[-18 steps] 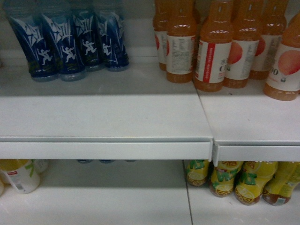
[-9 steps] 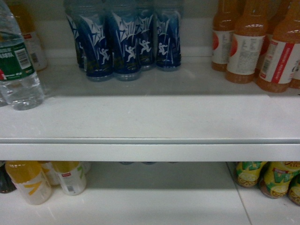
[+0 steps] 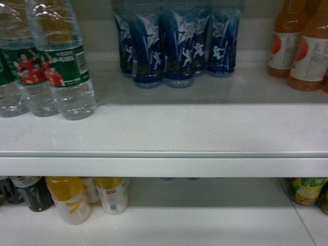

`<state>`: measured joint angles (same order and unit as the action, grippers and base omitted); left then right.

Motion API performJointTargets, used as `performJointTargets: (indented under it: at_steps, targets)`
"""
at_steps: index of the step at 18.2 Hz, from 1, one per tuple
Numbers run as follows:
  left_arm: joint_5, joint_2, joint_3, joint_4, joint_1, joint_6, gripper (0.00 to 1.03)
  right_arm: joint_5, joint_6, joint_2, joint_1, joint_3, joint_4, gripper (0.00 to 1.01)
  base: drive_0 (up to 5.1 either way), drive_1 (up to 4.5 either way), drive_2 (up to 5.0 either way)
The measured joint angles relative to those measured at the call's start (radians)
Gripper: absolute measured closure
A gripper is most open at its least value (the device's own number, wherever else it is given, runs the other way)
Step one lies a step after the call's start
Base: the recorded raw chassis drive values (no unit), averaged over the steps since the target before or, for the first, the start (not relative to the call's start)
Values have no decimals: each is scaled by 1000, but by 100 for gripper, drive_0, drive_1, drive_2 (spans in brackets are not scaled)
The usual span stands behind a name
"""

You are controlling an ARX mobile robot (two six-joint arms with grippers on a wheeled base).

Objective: Move water from second to third shelf

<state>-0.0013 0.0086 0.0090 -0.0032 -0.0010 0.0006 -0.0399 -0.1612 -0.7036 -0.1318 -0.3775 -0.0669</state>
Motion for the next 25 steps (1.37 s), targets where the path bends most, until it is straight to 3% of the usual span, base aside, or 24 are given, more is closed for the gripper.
performJointTargets:
  at_steps: [25]
  targets:
    - [1, 0, 0, -2, 0, 0, 5, 2, -2, -1, 1, 1, 7, 62, -479, 239, 239]
